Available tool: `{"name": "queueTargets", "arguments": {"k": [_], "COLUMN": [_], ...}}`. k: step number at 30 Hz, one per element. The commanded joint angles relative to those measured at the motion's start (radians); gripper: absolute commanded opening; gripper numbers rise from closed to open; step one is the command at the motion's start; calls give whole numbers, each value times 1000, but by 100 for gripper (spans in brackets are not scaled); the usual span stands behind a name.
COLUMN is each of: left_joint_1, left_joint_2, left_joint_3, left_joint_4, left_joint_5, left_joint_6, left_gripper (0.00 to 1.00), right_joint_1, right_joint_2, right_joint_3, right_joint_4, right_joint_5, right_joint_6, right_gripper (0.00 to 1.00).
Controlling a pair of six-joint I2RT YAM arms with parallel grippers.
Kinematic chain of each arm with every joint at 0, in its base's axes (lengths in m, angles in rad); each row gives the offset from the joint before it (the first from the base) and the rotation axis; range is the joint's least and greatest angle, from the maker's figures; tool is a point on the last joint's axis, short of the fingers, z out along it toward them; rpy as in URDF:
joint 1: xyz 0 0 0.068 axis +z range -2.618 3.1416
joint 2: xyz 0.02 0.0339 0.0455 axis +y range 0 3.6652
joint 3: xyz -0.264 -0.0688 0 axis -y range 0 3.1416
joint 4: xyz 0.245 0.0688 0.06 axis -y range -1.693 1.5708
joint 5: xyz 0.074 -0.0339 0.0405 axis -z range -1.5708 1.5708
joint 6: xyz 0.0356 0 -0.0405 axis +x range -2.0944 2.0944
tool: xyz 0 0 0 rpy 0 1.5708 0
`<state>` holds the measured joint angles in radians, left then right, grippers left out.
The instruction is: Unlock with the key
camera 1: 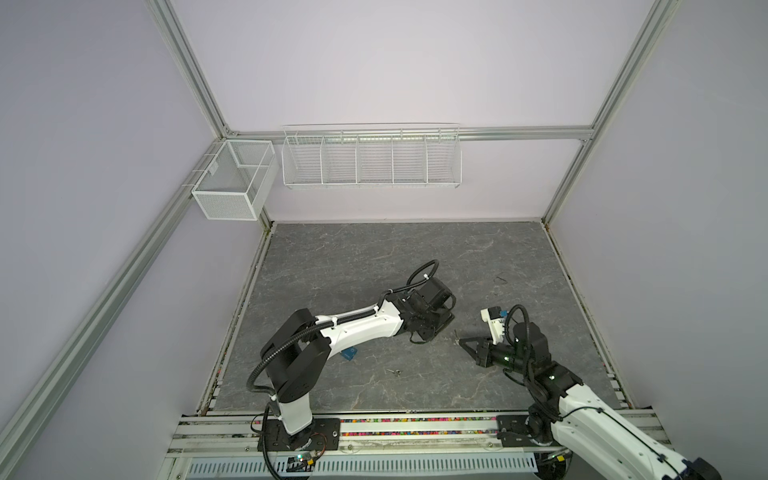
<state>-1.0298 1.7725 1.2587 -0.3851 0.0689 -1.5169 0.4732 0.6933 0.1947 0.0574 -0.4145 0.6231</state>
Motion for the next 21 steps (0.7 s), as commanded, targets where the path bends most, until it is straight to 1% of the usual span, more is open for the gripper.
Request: {"name": "queueTargets", "arguments": {"k": [1, 7, 12, 21], "left_joint_1": [-9, -24, -35, -43], "left_joint_2": [-48, -39, -41, -41], "left_joint_3": [9, -2, -3, -2], "left_joint_4": [52, 77, 91, 89], "left_joint_5": [-23, -32, -58, -65], "left_joint_6": [13, 16, 18, 24], "left_gripper": [0, 0, 0, 0], "right_joint_1": [9, 20, 34, 40], "right_joint_2": [33, 87, 85, 88], "right_joint_3": [35, 53, 65, 71], "right_joint_4": [27, 66, 56, 53], "right_joint_5": [31, 26, 36, 48], "right_joint_6": [-16, -9, -9, -9], "right_gripper": [6, 6, 6, 6]}}
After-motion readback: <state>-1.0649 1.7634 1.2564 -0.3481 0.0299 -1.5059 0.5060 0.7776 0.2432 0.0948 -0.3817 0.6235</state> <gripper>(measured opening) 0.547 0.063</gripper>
